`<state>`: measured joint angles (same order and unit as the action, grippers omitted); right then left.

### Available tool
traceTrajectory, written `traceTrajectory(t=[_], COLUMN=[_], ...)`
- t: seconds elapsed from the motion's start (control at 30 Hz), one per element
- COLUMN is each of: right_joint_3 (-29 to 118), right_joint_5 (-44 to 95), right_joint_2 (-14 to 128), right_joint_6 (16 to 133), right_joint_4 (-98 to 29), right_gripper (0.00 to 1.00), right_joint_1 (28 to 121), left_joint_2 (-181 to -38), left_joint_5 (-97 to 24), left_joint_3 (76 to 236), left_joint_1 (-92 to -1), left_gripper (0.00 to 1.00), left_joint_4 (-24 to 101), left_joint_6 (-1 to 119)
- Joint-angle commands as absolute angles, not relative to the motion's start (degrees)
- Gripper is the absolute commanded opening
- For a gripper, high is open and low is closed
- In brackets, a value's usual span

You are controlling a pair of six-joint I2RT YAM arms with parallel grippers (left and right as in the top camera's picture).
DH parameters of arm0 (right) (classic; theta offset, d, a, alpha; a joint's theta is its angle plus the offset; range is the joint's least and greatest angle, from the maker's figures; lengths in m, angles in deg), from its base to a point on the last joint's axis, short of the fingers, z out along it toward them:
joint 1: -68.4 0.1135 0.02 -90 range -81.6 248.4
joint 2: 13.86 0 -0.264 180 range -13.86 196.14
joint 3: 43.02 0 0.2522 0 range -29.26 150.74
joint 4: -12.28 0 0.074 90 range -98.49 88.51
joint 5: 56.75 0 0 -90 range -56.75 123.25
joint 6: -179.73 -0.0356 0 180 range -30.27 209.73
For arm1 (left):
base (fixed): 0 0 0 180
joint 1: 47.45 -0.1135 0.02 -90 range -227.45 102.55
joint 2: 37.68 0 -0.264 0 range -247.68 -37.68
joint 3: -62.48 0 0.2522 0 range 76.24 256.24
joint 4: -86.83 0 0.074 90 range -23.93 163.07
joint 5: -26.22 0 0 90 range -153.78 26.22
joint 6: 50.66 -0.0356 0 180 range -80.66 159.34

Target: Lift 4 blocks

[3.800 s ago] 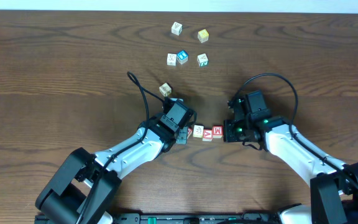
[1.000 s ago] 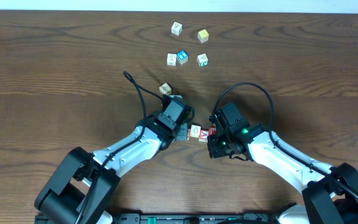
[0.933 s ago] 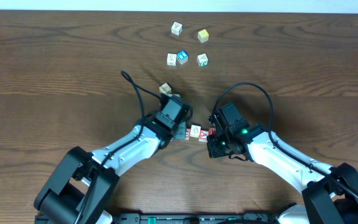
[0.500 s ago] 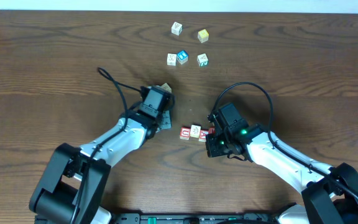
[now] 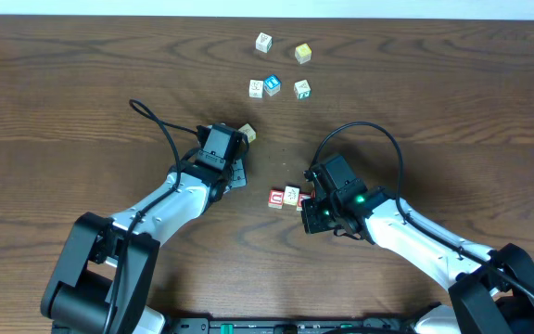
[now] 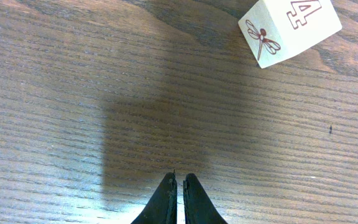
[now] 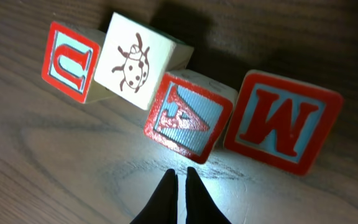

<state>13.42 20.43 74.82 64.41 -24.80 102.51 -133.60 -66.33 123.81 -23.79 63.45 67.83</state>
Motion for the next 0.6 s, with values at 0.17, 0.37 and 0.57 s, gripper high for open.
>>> traceTrajectory(t=[0.17,0.37,0.57], right_joint_3=[13.31,13.31,13.31], right_joint_5=[22.92,22.90,22.90], right_joint_2=[75.39,75.39,75.39], right_joint_6=[63.62,63.62,63.65], right_joint_4=[-24.36,-23.70,-23.29], right_gripper=[0.06,0.02,0.01], right_joint_1=[102.99,102.97,102.99], left_joint_2=[-133.91,-133.91,-133.91], left_joint_5=[-67.42,-67.42,-67.42], left_joint_3=[123.22,123.22,123.22], left_joint_1=[-24.03,-24.03,-24.03], left_gripper=[0.08,0.07,0.07], left_joint_4=[63.34,63.36,63.36], left_joint_6=[67.48,67.48,67.48])
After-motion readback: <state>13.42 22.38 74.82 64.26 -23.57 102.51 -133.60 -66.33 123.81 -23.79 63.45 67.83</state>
